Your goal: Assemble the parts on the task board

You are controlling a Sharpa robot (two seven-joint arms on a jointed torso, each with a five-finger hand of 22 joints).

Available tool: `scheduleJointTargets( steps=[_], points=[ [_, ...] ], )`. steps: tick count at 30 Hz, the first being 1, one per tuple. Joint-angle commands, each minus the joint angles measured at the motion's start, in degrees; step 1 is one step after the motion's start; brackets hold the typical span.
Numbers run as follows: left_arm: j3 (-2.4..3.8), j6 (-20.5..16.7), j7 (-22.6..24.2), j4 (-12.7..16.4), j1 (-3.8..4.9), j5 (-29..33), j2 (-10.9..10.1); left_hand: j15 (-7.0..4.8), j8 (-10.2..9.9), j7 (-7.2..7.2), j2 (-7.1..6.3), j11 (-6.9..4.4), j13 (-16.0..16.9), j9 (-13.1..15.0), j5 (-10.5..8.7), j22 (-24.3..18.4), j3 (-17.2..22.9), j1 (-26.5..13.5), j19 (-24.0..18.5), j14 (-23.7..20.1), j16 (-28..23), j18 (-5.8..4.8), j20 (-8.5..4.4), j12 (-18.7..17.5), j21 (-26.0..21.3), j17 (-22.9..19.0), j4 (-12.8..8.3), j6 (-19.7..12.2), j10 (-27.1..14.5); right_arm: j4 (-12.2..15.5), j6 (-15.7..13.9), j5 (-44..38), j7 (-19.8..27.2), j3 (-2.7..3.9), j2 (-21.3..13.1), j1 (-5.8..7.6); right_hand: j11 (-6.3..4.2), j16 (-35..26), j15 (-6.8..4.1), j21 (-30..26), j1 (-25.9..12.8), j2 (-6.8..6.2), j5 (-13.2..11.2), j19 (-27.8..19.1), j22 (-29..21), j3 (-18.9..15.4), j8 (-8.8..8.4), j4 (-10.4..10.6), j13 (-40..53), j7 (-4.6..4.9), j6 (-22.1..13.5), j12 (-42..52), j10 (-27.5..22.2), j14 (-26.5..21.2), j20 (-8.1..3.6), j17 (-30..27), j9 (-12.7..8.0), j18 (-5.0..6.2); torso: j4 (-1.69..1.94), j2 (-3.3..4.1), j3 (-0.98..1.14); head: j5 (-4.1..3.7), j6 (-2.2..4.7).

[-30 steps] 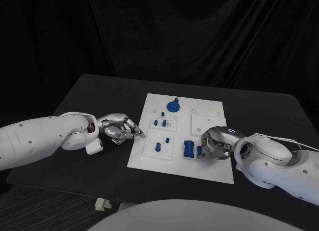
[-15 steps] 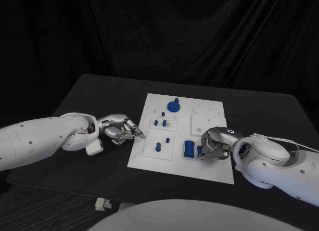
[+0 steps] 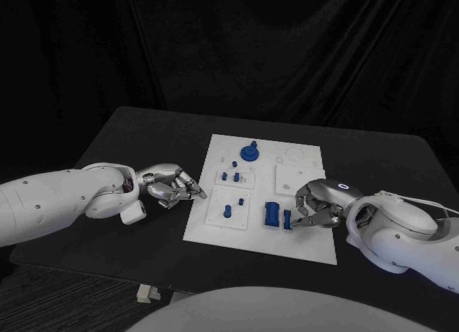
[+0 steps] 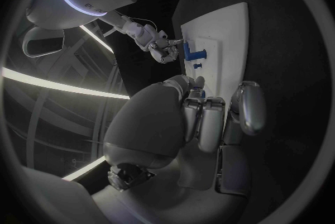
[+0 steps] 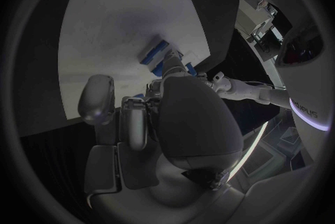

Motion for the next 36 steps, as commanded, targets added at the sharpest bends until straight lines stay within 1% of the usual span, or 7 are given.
scheduleJointTargets(
  steps=[1,12,20,23,27,31,36],
  points=[
    [0.05,-2.30,3.09,0.92,0.03,0.35,-0.61,0.10,1.18,0.14,-0.11,-0.15,14.60,0.17,1.00,7.18,1.94,-0.85,0.40,6.44,0.79,-0.51,0.29,1.24,-0.42,15.38,-0.38,0.66,7.17,1.27,-2.87,6.71,4.20,0.19,-1.30,2.27,-0.53,0.97,-0.22,0.31,-1.67,-0.61,-0.16,0.46,8.68,-1.71,0.67,0.03,15.90,-0.13,0.26,1.14,6.46,6.27,-0.45,15.09,0.77,-0.38,-0.04,-0.01,0.02,-0.05,0.01],
    [0.08,-11.88,11.90,4.62,4.07,2.47,-2.75,-0.27,1.54,-0.21,-1.63,-0.60,10.68,0.21,-2.14,1.80,0.84,-2.92,-10.06,6.27,0.73,1.96,0.04,-2.11,-10.66,15.18,0.27,1.37,2.57,-0.71,-8.87,43.32,23.39,0.19,-2.56,13.21,1.77,-29.65,2.83,-40.11,-8.91,5.53,1.61,-13.16,-5.73,-3.66,-19.64,-0.41,0.79,2.99,-4.74,-17.10,-4.77,-5.28,2.18,-16.89,-17.88,5.04,0.04,-0.24,0.18,-0.84,0.01],
    [0.07,-12.83,23.85,4.68,6.14,18.58,-1.15,5.74,1.52,1.24,-2.16,3.65,-33.74,0.04,-14.18,-20.01,-6.06,-15.08,-43.26,-51.64,-48.98,3.04,3.24,-55.83,-50.69,-38.07,4.55,0.52,-47.16,-5.10,-11.00,63.97,41.43,0.18,-0.42,13.45,12.53,-81.94,12.63,-59.15,-16.76,5.64,3.52,-27.71,-34.22,-5.96,-33.75,-0.07,-49.65,10.45,-6.63,-71.13,-27.26,-19.94,12.87,-56.14,-41.26,4.74,0.10,-0.87,0.54,-1.47,0.01],
    [0.06,-11.52,26.49,4.33,6.23,23.37,-0.24,2.66,0.02,-3.07,-2.87,-0.38,-45.48,-0.39,-19.99,-30.86,-10.08,-16.37,-62.97,-76.69,-75.08,2.60,-0.66,-70.86,-66.03,-57.97,6.31,-8.32,-64.89,-6.55,-9.51,66.81,44.99,0.18,-0.05,12.30,15.79,-84.79,17.43,-59.16,-20.14,0.24,3.37,-40.07,-40.53,-6.41,-39.65,-0.28,-56.20,7.90,-13.39,-78.44,-38.59,-35.73,15.42,-62.37,-46.38,2.24,-0.08,-1.12,0.60,-1.12,0.01],
    [0.05,-10.97,28.27,3.96,6.00,26.06,0.33,-1.09,-2.28,-10.27,-1.98,-8.69,-63.32,-1.52,-24.40,-66.69,-16.14,-17.14,-74.27,-83.55,-89.15,3.59,-0.97,-82.10,-76.84,-74.54,6.24,-27.04,-78.39,-7.65,-7.66,69.29,48.25,0.17,0.21,10.79,9.61,-86.54,15.99,-61.15,-22.12,-4.16,3.20,-73.41,-62.55,-9.55,-44.57,0.32,-59.95,3.55,-20.54,-83.72,-51.41,-61.65,14.06,-69.51,-50.11,-0.30,-0.09,-1.17,0.68,-1.06,0.01],
    [0.04,-11.19,29.31,3.77,5.61,27.18,0.63,-2.05,-2.98,-13.81,-0.92,-12.85,-68.86,-1.98,-25.74,-69.52,-20.85,-16.45,-74.50,-83.56,-89.21,5.09,-0.67,-83.73,-77.03,-74.62,6.32,-32.66,-80.96,-8.49,-6.39,70.69,50.18,0.17,0.57,9.56,5.81,-87.69,12.80,-62.25,-23.08,-7.02,4.54,-81.04,-71.71,-11.79,-48.54,0.51,-64.65,-4.67,-27.88,-86.00,-65.32,-75.98,12.71,-73.19,-54.38,-1.08,-0.08,-1.11,0.64,-1.13,0.01],
    [0.04,-11.48,30.06,3.54,5.26,27.72,1.13,-1.93,-3.02,-14.56,-0.12,-13.62,-70.57,-2.02,-25.61,-70.54,-22.54,-15.55,-74.50,-83.56,-89.21,5.40,-0.37,-83.25,-77.09,-74.62,6.32,-32.91,-81.27,-9.42,-5.45,71.37,51.03,0.17,1.14,8.48,5.65,-88.00,12.81,-62.34,-23.49,-7.51,4.87,-81.53,-72.58,-12.41,-49.24,0.51,-66.14,-4.97,-28.87,-86.13,-70.12,-78.60,12.02,-73.81,-55.69,-0.02,-0.02,-1.05,0.59,-1.43,0.01]
  ],
)
